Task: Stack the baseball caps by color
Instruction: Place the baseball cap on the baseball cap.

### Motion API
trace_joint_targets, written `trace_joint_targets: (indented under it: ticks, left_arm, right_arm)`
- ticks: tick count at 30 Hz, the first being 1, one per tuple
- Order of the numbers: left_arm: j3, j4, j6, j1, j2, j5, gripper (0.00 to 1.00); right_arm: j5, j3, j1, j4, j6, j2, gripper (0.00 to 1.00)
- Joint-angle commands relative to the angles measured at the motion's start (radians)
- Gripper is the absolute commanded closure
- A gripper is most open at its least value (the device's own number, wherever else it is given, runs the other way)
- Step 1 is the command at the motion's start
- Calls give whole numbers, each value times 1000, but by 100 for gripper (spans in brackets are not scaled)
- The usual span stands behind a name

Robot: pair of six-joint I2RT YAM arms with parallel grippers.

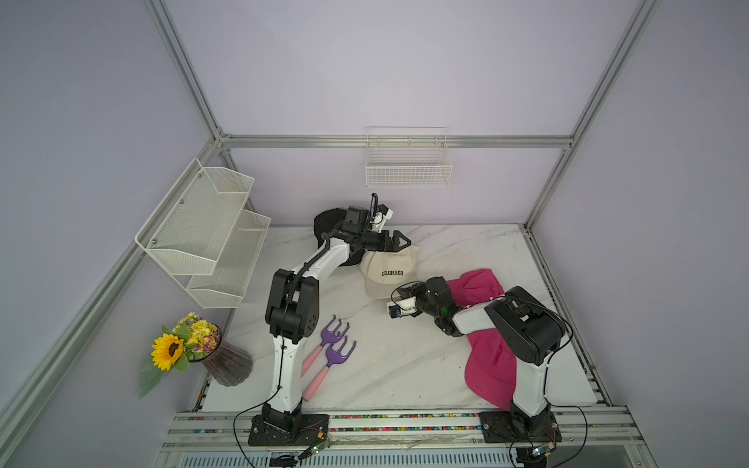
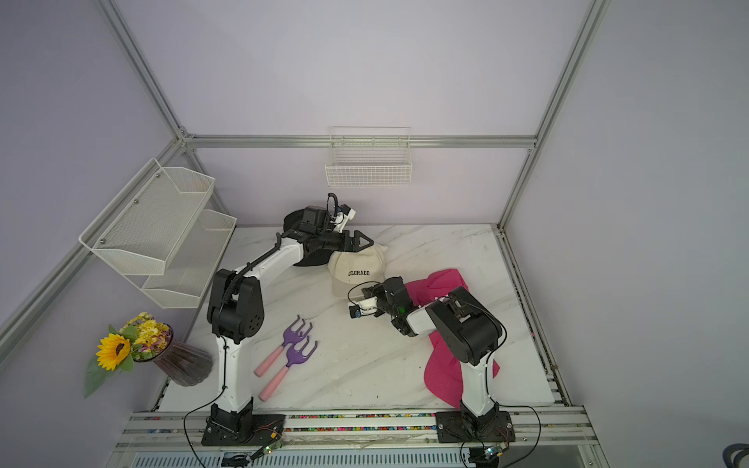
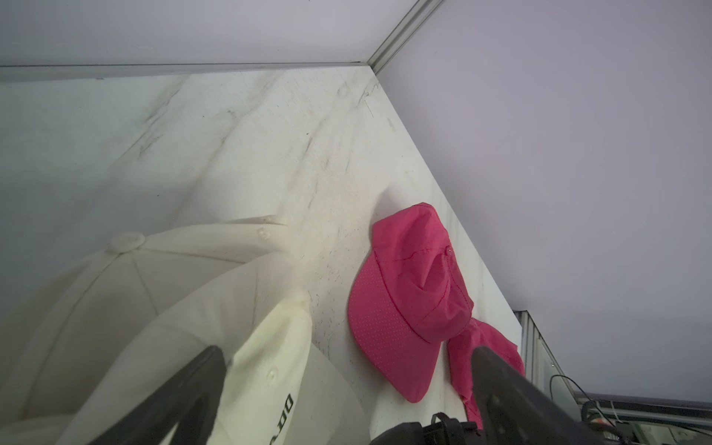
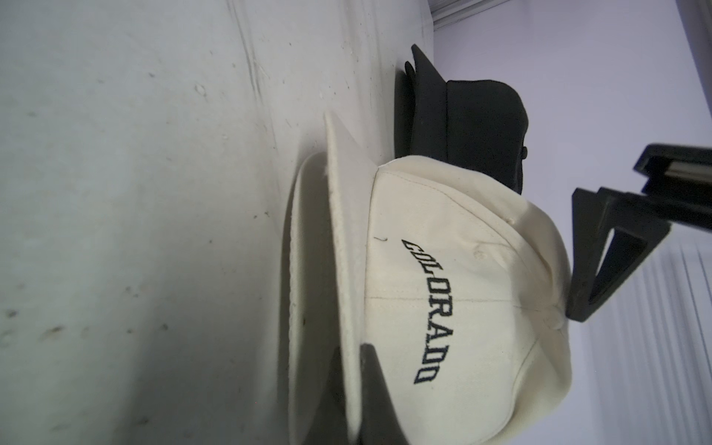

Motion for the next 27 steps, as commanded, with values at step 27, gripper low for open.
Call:
trace_joint_targets:
  ticks: [27]
  left_arm:
    - [416, -156, 37, -13, 367, -140, 0]
  right_arm:
    - [11, 15, 34, -189, 6, 8, 100]
